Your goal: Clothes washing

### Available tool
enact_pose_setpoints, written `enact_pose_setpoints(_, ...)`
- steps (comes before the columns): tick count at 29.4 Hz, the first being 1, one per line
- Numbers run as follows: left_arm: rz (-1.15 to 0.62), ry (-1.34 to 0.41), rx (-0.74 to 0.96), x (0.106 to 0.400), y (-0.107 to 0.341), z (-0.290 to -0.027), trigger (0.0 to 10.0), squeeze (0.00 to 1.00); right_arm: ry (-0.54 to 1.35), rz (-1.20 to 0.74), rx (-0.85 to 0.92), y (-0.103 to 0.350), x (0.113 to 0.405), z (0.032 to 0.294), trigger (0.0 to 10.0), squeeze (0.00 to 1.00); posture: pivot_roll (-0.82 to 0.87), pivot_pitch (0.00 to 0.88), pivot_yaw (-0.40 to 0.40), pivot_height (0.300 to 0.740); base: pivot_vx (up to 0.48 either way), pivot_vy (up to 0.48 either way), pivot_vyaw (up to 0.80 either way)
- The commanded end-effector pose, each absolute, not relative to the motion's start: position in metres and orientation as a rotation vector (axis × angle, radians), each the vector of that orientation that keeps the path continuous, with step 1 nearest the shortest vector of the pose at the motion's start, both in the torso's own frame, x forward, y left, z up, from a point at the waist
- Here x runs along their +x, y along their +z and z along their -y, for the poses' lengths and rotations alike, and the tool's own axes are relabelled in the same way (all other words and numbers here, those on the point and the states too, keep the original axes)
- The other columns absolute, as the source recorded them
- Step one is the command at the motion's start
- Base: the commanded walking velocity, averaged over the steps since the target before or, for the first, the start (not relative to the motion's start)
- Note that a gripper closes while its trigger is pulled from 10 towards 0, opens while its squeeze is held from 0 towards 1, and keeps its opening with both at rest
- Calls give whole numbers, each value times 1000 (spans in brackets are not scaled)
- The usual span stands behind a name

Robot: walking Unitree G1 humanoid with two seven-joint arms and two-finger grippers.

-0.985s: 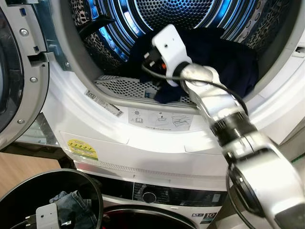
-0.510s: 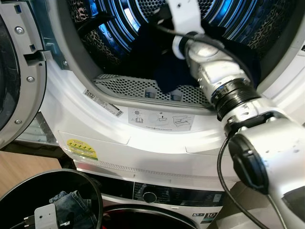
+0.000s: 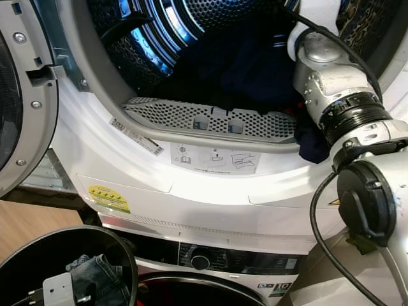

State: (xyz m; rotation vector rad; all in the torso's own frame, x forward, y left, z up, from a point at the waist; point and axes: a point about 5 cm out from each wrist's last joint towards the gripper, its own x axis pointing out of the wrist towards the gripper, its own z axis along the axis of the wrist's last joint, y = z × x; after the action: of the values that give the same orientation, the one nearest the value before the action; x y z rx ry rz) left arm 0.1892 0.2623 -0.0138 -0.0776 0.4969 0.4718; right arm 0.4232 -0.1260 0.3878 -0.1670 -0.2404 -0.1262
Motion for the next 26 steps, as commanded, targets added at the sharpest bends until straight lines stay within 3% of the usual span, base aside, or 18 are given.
enact_pose_setpoints(1,-520,458,-74,187,-19,-258,10000,0,-48,199,-183,376,425,115,10000,0,122,0,-53,740,0,0,0)
enact_pose_setpoints(12,-527,449,-81,182,-21,-256,10000,0,186,146,57,357,426,88,10000,0,98,0,-42,740,0,0,0)
enact_pose_setpoints(26,-539,443,-83,182,-23,-254,10000,0,228,185,94,353,422,101,10000,0,70,0,-36,740,0,0,0)
